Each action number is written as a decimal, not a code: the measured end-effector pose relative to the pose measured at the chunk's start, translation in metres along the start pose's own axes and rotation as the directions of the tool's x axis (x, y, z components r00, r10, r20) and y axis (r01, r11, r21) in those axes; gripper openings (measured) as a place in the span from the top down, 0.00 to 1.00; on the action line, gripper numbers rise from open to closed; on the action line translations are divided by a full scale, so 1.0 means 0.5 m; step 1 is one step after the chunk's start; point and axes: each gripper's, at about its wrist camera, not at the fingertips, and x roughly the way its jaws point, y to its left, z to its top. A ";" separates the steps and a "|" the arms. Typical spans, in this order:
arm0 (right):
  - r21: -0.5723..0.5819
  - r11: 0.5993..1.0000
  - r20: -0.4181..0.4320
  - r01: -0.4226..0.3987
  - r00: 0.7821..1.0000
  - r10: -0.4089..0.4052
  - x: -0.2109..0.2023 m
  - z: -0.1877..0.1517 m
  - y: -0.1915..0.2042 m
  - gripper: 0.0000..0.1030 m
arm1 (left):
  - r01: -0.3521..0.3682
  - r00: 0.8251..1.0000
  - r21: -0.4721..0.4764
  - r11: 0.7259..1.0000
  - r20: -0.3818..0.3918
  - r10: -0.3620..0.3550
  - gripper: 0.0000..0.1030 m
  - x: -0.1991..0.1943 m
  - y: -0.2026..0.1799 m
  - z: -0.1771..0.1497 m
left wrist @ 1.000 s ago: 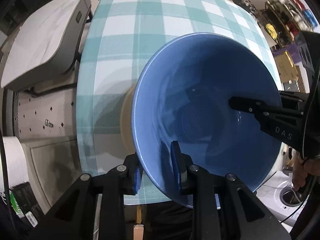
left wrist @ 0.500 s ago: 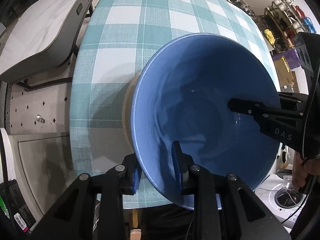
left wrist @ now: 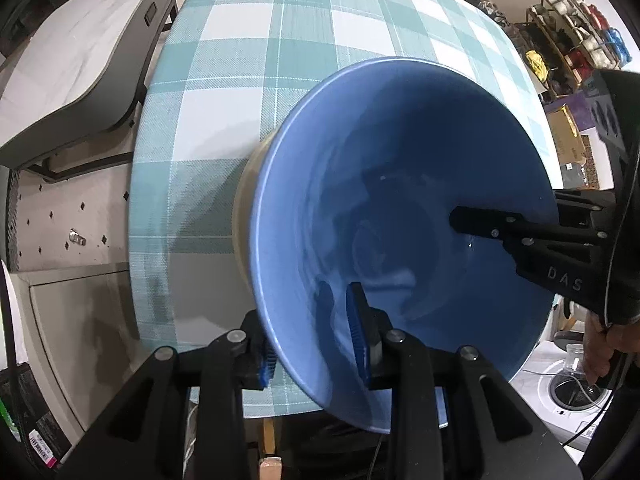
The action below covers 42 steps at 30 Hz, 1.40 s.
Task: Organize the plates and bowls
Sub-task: 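Lower the stacked blue bowls onto the cream plate stack with both tools, then open both tools and release the blue bowls on the cream plates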
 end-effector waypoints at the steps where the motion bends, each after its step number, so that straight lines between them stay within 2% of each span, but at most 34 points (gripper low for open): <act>1: 0.001 1.000 0.001 -0.004 1.000 0.004 0.000 0.000 -0.001 0.88 | -0.001 1.000 0.001 1.000 0.000 0.001 0.73 0.000 0.000 0.001; 5: 0.004 1.000 0.022 0.000 1.000 0.000 -0.011 0.003 -0.004 0.87 | -0.008 1.000 -0.001 1.000 0.004 0.008 0.72 -0.004 0.004 0.004; 10: -0.027 1.000 0.106 0.015 0.994 -0.012 -0.049 0.001 0.003 0.74 | -0.043 0.999 -0.002 0.999 0.030 0.043 0.68 -0.015 0.011 0.001; 12: -0.046 0.998 0.138 0.043 0.990 -0.036 -0.065 -0.002 0.009 0.67 | -0.045 0.998 -0.014 0.999 0.043 0.046 0.57 -0.021 0.015 0.000; 13: -0.055 0.997 0.151 0.058 0.987 -0.049 -0.070 -0.002 0.012 0.61 | -0.038 0.998 -0.016 0.999 0.048 0.039 0.56 -0.025 0.016 0.000; 15: -0.079 0.993 0.188 0.089 0.979 -0.073 -0.083 -0.006 0.018 0.55 | -0.039 0.996 -0.015 0.999 0.074 0.040 0.56 -0.039 0.016 0.003; 19: -0.082 0.991 0.257 0.104 0.963 -0.080 -0.116 -0.016 0.018 0.54 | -0.054 0.991 -0.024 0.998 0.124 0.057 0.53 -0.073 0.019 0.006; 22: -0.069 0.993 0.341 0.099 0.938 -0.070 -0.157 -0.036 0.010 0.54 | -0.054 0.980 -0.023 0.998 0.192 0.057 0.52 -0.111 0.015 -0.007; 24: -0.074 0.993 0.424 0.089 0.904 -0.049 -0.191 -0.064 0.009 0.50 | -0.083 0.961 -0.012 0.996 0.265 0.083 0.52 -0.141 0.003 -0.027; 26: -0.066 0.995 0.489 0.074 0.871 -0.032 -0.215 -0.091 0.008 0.41 | -0.093 0.929 -0.011 0.996 0.359 0.091 0.50 -0.174 -0.010 -0.051; 28: -0.054 0.997 0.560 0.057 0.828 -0.017 -0.234 -0.121 0.007 0.34 | -0.077 0.887 -0.025 0.997 0.455 0.080 0.43 -0.203 -0.020 -0.079; 30: -0.048 0.997 0.611 0.053 0.792 -0.012 -0.245 -0.151 0.009 0.31 | -0.068 0.842 -0.042 0.997 0.534 0.080 0.21 -0.221 -0.031 -0.108; 32: -0.044 0.997 0.651 0.056 0.759 -0.014 -0.248 -0.182 0.012 0.27 | -0.080 0.791 -0.049 0.996 0.604 0.094 0.19 -0.230 -0.047 -0.132; 33: -0.041 0.997 0.667 0.062 0.745 -0.019 -0.248 -0.195 0.015 0.23 | -0.101 0.773 -0.049 0.994 0.624 0.109 0.19 -0.230 -0.059 -0.144; 35: -0.042 0.995 0.704 0.086 0.710 -0.032 -0.244 -0.228 0.025 0.20 | -0.120 0.763 -0.028 0.992 0.637 0.111 0.19 -0.222 -0.082 -0.158; 37: -0.047 0.994 0.726 0.103 0.687 -0.037 -0.239 -0.254 0.034 0.15 | -0.093 0.745 -0.032 0.995 0.661 0.091 0.19 -0.213 -0.094 -0.172; 40: -0.028 0.992 0.747 0.124 0.662 -0.062 -0.230 -0.287 0.042 0.09 | -0.097 0.726 -0.047 0.994 0.680 0.103 0.18 -0.200 -0.111 -0.193; 42: -0.033 0.991 0.765 0.133 0.641 -0.060 -0.226 -0.314 0.047 0.04 | -0.132 0.693 -0.063 0.989 0.708 0.137 0.18 -0.192 -0.122 -0.209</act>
